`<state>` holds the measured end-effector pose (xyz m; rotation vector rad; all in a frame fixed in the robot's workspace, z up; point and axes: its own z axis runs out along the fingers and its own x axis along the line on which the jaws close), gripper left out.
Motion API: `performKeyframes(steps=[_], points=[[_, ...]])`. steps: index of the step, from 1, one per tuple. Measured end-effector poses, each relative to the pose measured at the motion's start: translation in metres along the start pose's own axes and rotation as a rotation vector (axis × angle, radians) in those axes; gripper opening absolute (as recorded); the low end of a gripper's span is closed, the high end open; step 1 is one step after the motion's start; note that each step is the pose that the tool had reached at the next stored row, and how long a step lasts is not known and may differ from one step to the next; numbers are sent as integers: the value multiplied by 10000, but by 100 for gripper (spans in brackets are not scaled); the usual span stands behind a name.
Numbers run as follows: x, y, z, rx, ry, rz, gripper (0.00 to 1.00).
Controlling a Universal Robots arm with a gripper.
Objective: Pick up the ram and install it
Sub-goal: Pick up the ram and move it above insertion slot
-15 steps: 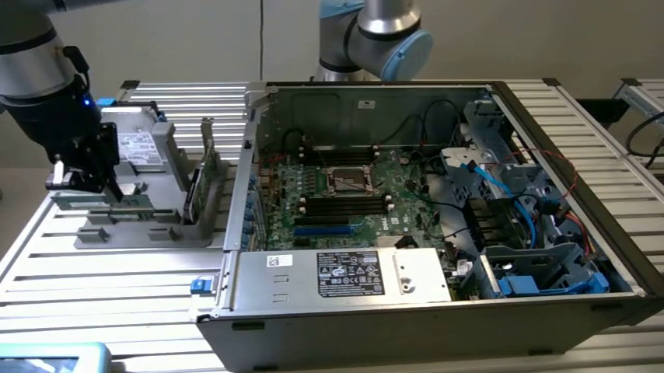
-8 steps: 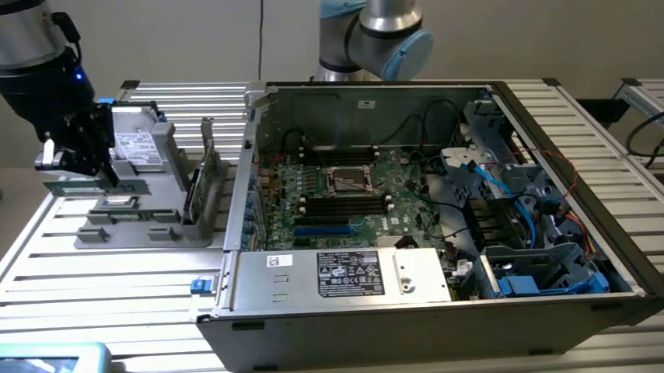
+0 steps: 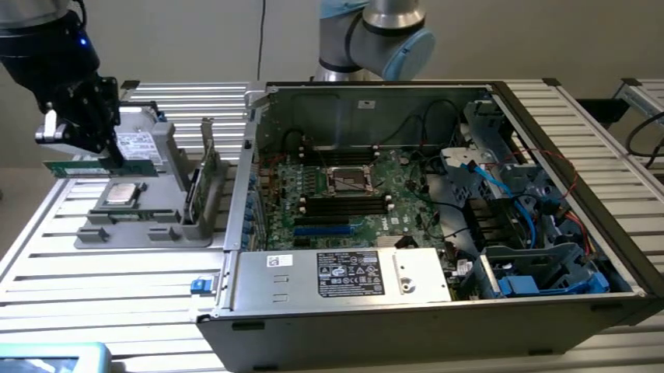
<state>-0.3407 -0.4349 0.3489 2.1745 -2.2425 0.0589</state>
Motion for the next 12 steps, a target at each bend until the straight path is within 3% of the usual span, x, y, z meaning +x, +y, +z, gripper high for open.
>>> performKeyframes(steps=[12], points=[[18,-426,-540,-1,0,0,12]])
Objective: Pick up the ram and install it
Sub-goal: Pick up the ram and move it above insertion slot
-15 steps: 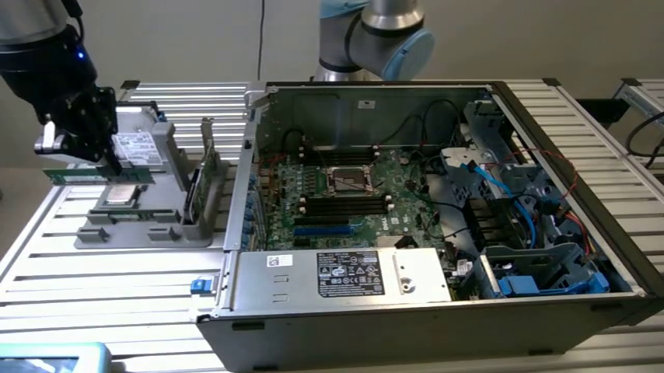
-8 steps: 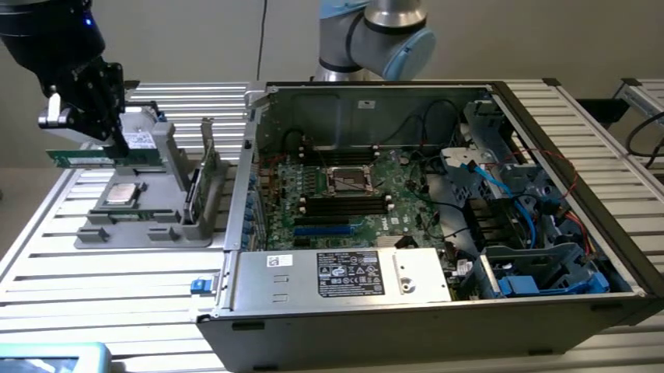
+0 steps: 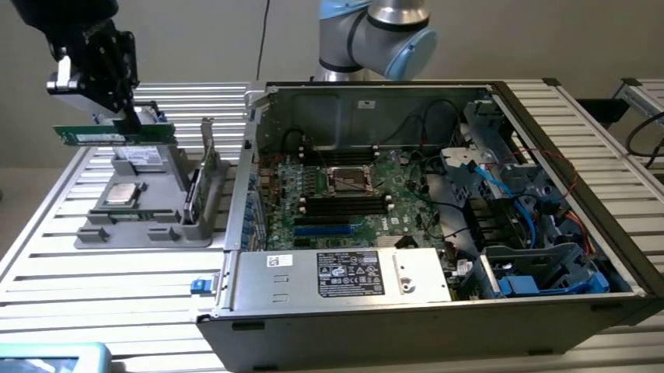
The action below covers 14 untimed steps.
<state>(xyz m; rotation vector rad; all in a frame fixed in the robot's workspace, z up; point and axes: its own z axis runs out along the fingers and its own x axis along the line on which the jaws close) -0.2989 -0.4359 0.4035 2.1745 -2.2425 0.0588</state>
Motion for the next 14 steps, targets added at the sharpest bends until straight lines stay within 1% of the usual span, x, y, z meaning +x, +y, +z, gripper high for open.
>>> performKeyframes(steps=[3,7,9,11,14], points=[[1,-116,-133,0,0,0,12],[3,-298,-314,1,-17,1,12],[3,-389,-385,-4,-20,0,12],[2,-480,-414,-8,-22,0,12],[-3,-619,-414,-19,-26,0,12]])
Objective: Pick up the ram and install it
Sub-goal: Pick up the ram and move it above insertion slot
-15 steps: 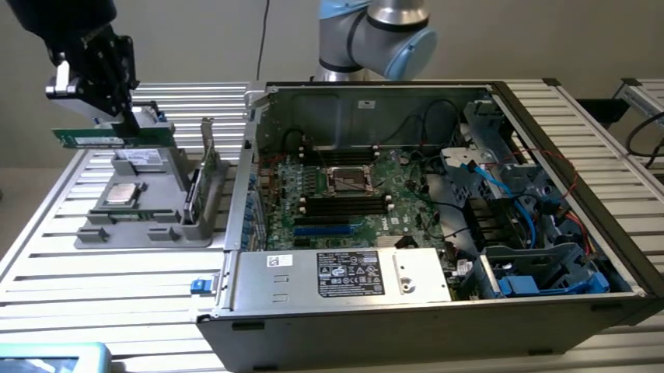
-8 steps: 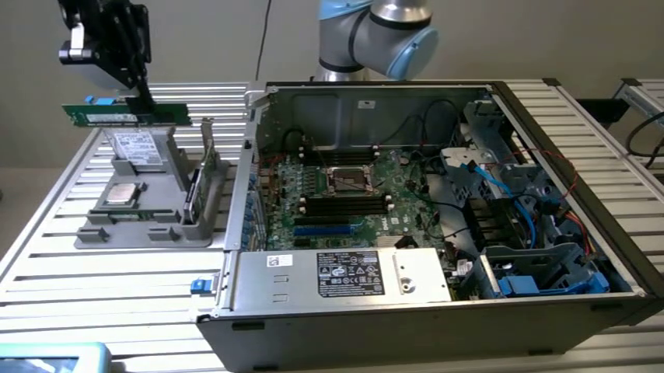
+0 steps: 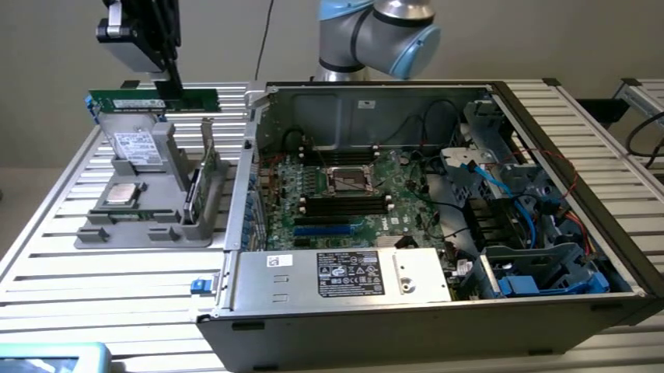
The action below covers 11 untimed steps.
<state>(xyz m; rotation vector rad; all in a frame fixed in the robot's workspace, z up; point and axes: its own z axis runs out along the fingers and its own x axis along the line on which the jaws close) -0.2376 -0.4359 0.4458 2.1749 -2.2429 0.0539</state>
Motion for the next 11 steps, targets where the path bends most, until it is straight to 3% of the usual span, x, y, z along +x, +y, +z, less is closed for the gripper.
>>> performKeyframes(steps=[6,11], points=[[-8,-268,3,-110,2,-3,12],[-16,-495,9,-131,3,-4,12]])
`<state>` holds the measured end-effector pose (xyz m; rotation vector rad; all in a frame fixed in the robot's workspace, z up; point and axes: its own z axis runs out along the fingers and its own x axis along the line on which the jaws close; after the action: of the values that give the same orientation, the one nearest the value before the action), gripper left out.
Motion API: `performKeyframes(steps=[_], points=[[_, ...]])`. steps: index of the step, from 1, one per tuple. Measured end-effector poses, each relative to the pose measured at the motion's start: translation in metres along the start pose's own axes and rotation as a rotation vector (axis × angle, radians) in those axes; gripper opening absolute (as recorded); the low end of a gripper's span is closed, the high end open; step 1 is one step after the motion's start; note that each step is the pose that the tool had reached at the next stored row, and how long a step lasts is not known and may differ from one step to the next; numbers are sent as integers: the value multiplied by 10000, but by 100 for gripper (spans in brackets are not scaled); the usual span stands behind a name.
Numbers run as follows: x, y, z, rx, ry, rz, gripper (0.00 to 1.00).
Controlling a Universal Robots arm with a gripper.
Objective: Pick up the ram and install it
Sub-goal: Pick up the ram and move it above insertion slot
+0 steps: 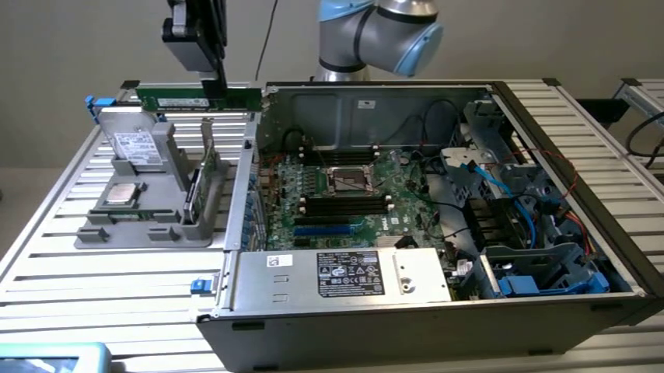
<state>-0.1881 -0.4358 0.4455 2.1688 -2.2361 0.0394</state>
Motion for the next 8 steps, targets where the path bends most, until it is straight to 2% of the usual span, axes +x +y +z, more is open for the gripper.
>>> performKeyframes(steps=[8], points=[[-13,-363,30,0,-1,0,12]])
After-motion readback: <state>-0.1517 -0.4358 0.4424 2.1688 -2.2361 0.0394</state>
